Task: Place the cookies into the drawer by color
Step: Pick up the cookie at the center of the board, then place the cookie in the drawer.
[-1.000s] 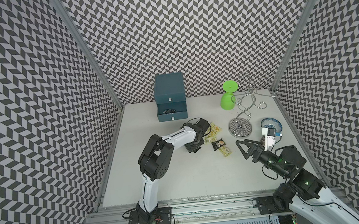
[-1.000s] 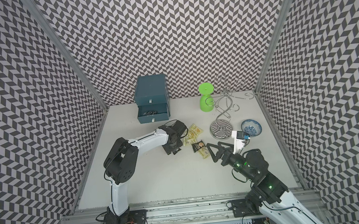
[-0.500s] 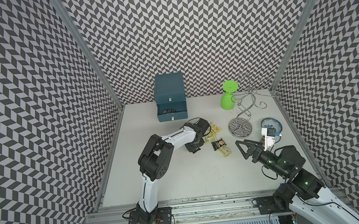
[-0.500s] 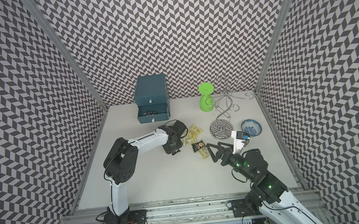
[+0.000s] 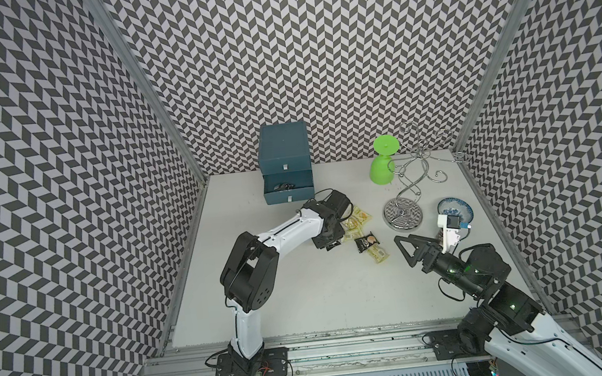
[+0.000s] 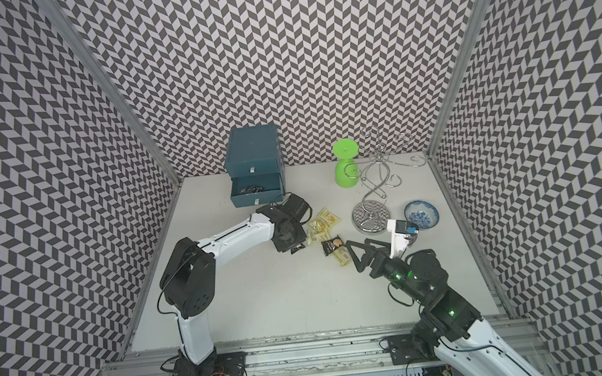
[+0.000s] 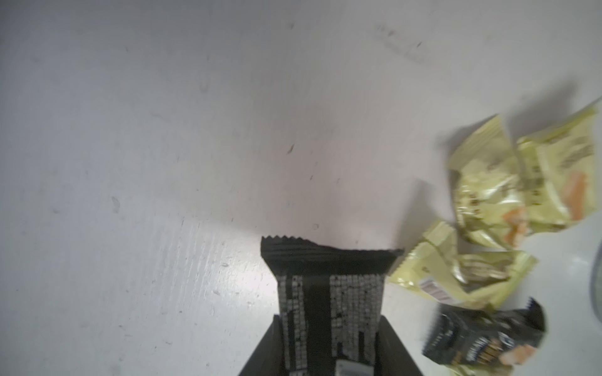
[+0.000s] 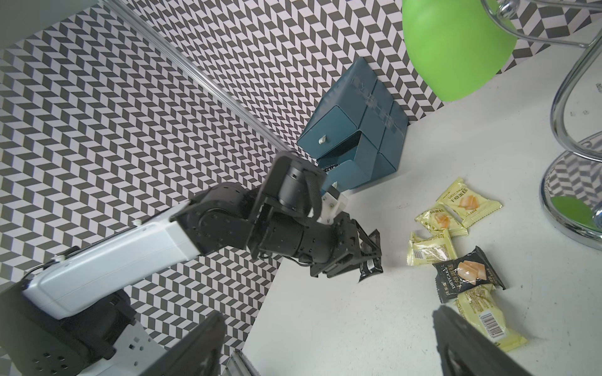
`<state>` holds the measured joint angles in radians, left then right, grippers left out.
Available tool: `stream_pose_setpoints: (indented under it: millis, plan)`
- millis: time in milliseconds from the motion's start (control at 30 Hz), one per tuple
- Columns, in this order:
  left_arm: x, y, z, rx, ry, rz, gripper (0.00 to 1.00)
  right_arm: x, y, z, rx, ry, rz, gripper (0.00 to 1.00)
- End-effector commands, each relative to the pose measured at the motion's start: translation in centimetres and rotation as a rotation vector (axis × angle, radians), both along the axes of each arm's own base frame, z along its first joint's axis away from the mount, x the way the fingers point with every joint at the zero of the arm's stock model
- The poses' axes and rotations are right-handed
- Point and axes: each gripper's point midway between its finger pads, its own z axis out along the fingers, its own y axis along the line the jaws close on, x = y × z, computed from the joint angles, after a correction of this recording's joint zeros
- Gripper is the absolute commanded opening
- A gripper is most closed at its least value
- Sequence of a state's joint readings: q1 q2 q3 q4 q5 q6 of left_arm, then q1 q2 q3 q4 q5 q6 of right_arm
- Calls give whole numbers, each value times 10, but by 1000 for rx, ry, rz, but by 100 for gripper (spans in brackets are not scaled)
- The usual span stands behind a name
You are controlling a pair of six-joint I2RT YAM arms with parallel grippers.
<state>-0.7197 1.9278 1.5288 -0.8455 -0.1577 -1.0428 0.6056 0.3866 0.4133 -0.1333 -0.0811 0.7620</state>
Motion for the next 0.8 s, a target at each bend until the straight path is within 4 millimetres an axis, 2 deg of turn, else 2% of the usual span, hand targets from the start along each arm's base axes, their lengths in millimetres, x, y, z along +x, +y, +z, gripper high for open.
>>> stream_pose_setpoints:
  millis: [0,167,367,467,633,767]
  plan:
    - [21,0,60,-18,-137,-20,42,3,2,4,17,-15,1,100]
    - [56,19,110,-24,-251,14,42,3,3,5,14,-15,1,100]
    - [102,63,144,-42,-338,97,42,2,1,9,15,-24,-7,99]
    - [119,83,147,-62,-345,144,42,2,1,10,17,-23,-7,100]
    - [144,118,137,-88,-339,237,42,2,1,13,17,-24,-3,100]
    - [155,135,131,-100,-336,277,42,1,0,15,11,-26,-6,100]
